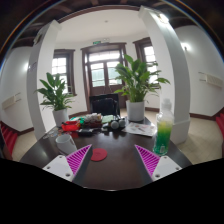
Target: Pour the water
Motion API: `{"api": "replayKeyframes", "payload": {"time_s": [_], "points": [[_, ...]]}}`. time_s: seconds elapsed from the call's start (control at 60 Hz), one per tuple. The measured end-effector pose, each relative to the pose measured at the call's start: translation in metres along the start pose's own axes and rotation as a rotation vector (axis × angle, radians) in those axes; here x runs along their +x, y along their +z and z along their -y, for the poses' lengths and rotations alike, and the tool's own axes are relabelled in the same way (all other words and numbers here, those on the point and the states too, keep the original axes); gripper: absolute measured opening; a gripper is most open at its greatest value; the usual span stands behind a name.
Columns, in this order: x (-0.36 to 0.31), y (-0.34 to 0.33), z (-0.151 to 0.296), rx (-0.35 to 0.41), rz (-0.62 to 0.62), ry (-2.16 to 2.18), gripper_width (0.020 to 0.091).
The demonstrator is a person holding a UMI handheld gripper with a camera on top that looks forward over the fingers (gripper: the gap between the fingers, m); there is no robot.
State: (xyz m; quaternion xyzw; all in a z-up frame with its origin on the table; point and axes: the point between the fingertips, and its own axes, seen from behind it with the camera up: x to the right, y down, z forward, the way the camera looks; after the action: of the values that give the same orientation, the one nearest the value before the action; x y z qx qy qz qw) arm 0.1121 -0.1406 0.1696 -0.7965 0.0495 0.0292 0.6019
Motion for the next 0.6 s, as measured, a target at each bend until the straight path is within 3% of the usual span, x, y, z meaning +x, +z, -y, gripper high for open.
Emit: {"api": "replayKeyframes", "payload": {"time_s": [0.267,0.45,0.6], "points": [[0.188,0.032,-0.031,0.071,-0.155,-0.085,0.0844],[0.243,0.084,-0.008,0.104,-0.21,-0.091,0.0841],[0.245,0.119,-0.005,0.1,-0.167,-0.065,0.0829]]}}
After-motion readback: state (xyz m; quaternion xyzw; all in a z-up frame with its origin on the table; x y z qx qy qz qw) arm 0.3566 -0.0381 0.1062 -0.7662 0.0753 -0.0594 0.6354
